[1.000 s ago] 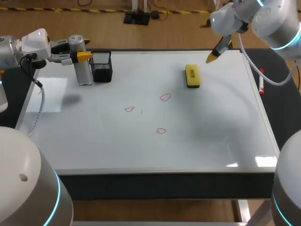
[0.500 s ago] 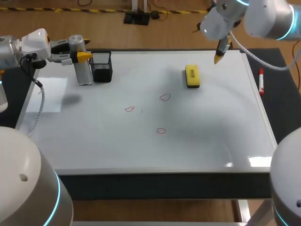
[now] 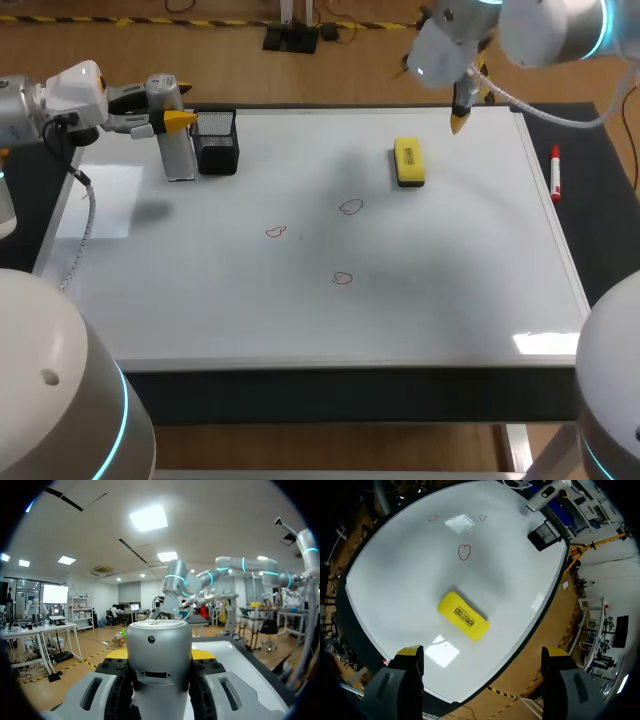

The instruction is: Pick up the inspection probe, press it on each red-marked spot on the whiteboard one by one, put down the probe, pick up the eraser, and wipe off all the red marks.

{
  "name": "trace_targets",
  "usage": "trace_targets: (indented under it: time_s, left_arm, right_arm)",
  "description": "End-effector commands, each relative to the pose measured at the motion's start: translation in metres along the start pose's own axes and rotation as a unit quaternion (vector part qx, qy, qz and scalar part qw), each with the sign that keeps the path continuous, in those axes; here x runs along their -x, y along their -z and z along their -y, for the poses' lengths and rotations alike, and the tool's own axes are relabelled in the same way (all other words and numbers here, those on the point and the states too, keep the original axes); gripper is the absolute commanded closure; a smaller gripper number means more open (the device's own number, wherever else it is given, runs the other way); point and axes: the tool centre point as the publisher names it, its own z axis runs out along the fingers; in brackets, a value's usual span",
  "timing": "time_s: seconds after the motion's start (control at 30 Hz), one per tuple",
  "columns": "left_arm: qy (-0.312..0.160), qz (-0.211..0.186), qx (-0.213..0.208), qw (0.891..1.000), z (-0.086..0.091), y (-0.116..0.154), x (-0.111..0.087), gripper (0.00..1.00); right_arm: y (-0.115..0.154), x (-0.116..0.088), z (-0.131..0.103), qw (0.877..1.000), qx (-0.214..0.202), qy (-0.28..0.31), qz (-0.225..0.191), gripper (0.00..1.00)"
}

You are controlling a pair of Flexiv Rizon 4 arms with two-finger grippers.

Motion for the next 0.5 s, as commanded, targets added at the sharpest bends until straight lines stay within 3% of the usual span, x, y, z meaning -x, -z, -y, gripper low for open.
trace_targets:
  time_s: [0.03,0.3,0.5]
  left_arm:
    - [-0.001,0.000,0.000,1.000,0.001,0.000,-0.001,1.00]
    - [-0.001,0.000,0.000,1.000,0.001,0.000,-0.001,1.00]
    - [-0.001,0.000,0.000,1.000,0.001,0.000,-0.001,1.00]
  right_arm:
    - [-0.017,-0.002,-0.007,0.995,0.013,0.072,-0.061,0.00]
    - [-0.045,-0.032,-0.017,0.984,0.024,0.144,-0.098,0.00]
    - [-0.050,-0.048,-0.029,0.971,0.039,0.221,-0.082,0.00]
